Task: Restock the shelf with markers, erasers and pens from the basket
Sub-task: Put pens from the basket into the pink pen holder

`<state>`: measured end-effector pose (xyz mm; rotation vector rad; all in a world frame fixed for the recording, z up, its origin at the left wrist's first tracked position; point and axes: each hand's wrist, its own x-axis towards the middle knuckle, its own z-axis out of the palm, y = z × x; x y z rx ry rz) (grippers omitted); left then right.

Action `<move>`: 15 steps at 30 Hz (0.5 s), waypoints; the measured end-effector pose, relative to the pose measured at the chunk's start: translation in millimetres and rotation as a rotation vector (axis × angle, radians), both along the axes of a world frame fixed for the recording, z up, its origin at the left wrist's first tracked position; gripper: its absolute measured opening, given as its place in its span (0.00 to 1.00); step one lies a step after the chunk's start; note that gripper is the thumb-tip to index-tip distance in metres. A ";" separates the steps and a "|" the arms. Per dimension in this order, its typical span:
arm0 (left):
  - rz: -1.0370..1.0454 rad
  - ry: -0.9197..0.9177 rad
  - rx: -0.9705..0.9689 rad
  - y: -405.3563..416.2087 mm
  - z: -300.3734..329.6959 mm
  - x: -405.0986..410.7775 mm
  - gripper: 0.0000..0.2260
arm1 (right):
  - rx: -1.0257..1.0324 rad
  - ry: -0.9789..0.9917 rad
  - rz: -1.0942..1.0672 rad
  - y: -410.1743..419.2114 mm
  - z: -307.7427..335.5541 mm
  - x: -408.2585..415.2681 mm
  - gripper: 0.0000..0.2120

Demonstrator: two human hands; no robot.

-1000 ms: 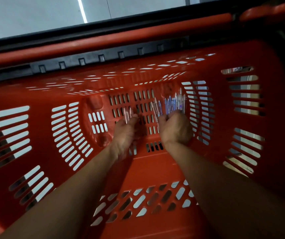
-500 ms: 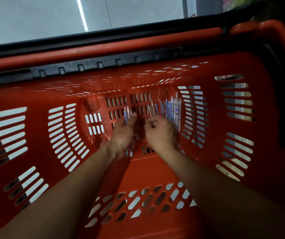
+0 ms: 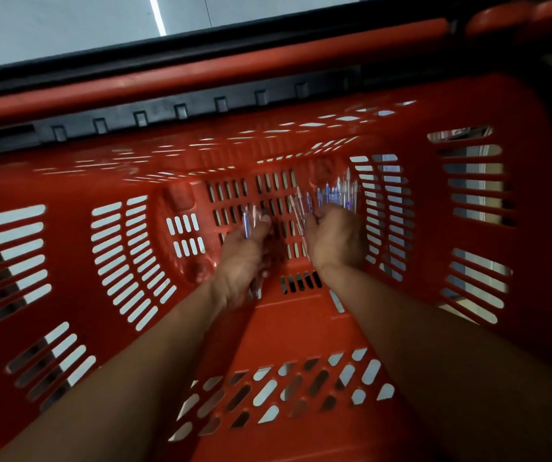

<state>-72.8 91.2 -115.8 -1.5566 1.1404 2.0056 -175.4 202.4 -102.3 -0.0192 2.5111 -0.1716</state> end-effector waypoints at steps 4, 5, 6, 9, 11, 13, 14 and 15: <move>-0.025 -0.002 0.009 -2.5 3.7 0.0 0.17 | 0.001 0.002 -0.012 -2.9 -3.2 -0.1 0.10; -0.025 0.007 0.012 -3.2 5.4 -0.6 0.17 | 0.004 -0.001 -0.017 -2.7 -3.0 -0.4 0.11; -0.024 0.016 0.010 -3.7 7.1 -1.7 0.17 | 0.005 -0.001 -0.026 -2.4 -1.7 -0.4 0.11; 0.003 0.020 -0.013 -5.7 12.9 -7.2 0.14 | -0.040 0.008 -0.053 -0.9 8.6 1.9 0.12; 0.031 0.031 -0.007 -6.6 18.4 -12.3 0.20 | -0.163 -0.046 -0.089 0.0 18.2 6.0 0.12; 0.039 0.060 0.016 -6.5 24.1 -15.8 0.29 | -0.291 -0.159 -0.115 -3.4 28.3 12.4 0.12; 0.030 0.088 0.022 -6.5 26.9 -16.9 0.30 | -0.335 -0.220 -0.118 -6.6 31.5 16.1 0.10; 0.003 0.116 0.029 -6.0 29.1 -17.4 0.29 | -0.375 -0.264 -0.122 -10.1 33.8 19.4 0.09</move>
